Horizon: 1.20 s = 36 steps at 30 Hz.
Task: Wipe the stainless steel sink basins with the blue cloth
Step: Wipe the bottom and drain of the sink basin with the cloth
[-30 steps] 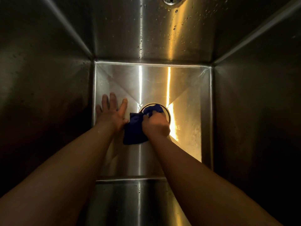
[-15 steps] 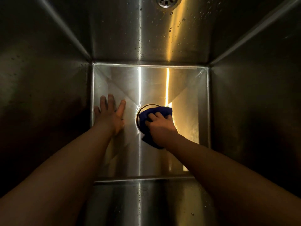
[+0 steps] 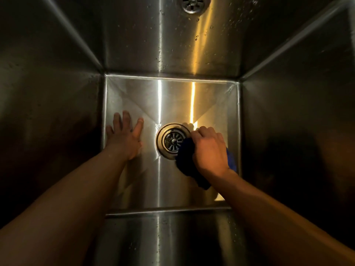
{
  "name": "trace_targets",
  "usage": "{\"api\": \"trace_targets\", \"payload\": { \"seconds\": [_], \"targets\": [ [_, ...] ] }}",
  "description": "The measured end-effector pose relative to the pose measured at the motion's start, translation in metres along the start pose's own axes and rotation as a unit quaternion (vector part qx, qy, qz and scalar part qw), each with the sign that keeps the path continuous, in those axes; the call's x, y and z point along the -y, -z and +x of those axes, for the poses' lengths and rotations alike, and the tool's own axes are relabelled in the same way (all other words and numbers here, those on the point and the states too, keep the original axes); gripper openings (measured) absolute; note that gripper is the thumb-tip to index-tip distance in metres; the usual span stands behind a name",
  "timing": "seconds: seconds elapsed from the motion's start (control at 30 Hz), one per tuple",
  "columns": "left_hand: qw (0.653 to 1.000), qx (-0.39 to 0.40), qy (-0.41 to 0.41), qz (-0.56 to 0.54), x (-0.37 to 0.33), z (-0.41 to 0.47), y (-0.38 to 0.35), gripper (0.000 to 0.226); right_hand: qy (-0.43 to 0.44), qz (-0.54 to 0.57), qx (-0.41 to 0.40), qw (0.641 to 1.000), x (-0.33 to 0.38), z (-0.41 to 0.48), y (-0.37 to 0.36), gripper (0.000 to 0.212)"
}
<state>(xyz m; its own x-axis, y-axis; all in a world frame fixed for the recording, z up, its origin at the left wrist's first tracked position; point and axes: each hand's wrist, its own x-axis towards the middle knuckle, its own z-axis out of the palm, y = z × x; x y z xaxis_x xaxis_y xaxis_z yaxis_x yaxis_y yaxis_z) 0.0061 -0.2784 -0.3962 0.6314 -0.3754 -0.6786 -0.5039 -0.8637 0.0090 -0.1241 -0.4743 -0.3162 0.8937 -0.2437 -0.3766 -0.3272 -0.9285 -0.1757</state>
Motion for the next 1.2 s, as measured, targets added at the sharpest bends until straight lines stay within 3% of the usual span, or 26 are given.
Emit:
{"api": "trace_targets", "payload": {
  "seconds": [0.13,0.23,0.27,0.4,0.47,0.53,0.6,0.67,0.73,0.77,0.83,0.87,0.93,1.0,1.13,1.2],
  "targets": [
    [1.000,-0.003,0.001,0.001,0.000,-0.001,-0.002,0.075,-0.040,0.134,0.060,0.988,0.009,-0.008,-0.004,0.048],
    [1.000,0.006,0.005,0.002,-0.001,0.000,-0.002,0.076,-0.150,0.214,-0.053,0.964,-0.002,-0.001,-0.010,0.039],
    [1.000,0.008,0.005,0.001,-0.001,0.000,-0.002,0.076,-0.200,0.207,-0.047,0.957,-0.009,0.002,-0.012,0.043],
    [1.000,0.012,0.006,0.001,-0.001,0.000,-0.001,0.076,-0.316,0.193,0.142,0.918,-0.030,0.007,-0.019,0.063],
    [1.000,0.016,0.008,-0.001,-0.002,0.000,-0.001,0.076,-0.322,0.255,0.168,0.896,-0.033,0.011,-0.019,0.045],
    [1.000,0.018,0.010,-0.003,-0.002,0.000,0.000,0.076,-0.317,0.360,0.154,0.864,-0.037,0.014,-0.015,0.022],
    [1.000,0.018,0.008,-0.006,-0.002,0.000,0.000,0.077,-0.322,0.446,0.083,0.831,-0.043,0.018,-0.011,0.023],
    [1.000,0.014,0.008,-0.007,-0.001,0.001,-0.001,0.078,-0.337,0.460,-0.008,0.821,-0.049,0.022,-0.009,0.033],
    [1.000,0.015,0.010,-0.009,-0.001,0.001,-0.002,0.078,-0.363,0.357,-0.080,0.857,-0.052,0.021,-0.013,0.052],
    [1.000,0.018,0.012,-0.009,-0.001,0.002,-0.002,0.078,-0.350,0.257,-0.102,0.895,-0.052,0.019,-0.015,0.062],
    [1.000,0.021,0.014,-0.009,-0.001,0.003,-0.002,0.078,-0.210,0.066,-0.087,0.972,-0.050,0.014,-0.021,0.077],
    [1.000,0.023,0.015,-0.007,-0.001,0.003,-0.003,0.078,-0.112,0.010,-0.037,0.993,-0.050,0.012,-0.026,0.081],
    [1.000,0.027,0.016,-0.003,0.000,0.004,-0.002,0.078,0.006,-0.035,0.089,0.995,-0.053,0.009,-0.039,0.088],
    [0.999,0.031,0.018,-0.004,-0.001,0.004,-0.002,0.078,0.008,-0.045,0.151,0.988,-0.054,0.005,-0.049,0.094],
    [0.999,0.038,0.020,-0.005,-0.001,0.005,-0.001,0.078,-0.043,-0.034,0.148,0.987,-0.042,-0.011,-0.055,0.098],
    [0.999,0.041,0.020,-0.005,0.000,0.005,-0.001,0.078,-0.011,-0.084,0.088,0.993,-0.039,-0.023,-0.050,0.086]
  ]
}}
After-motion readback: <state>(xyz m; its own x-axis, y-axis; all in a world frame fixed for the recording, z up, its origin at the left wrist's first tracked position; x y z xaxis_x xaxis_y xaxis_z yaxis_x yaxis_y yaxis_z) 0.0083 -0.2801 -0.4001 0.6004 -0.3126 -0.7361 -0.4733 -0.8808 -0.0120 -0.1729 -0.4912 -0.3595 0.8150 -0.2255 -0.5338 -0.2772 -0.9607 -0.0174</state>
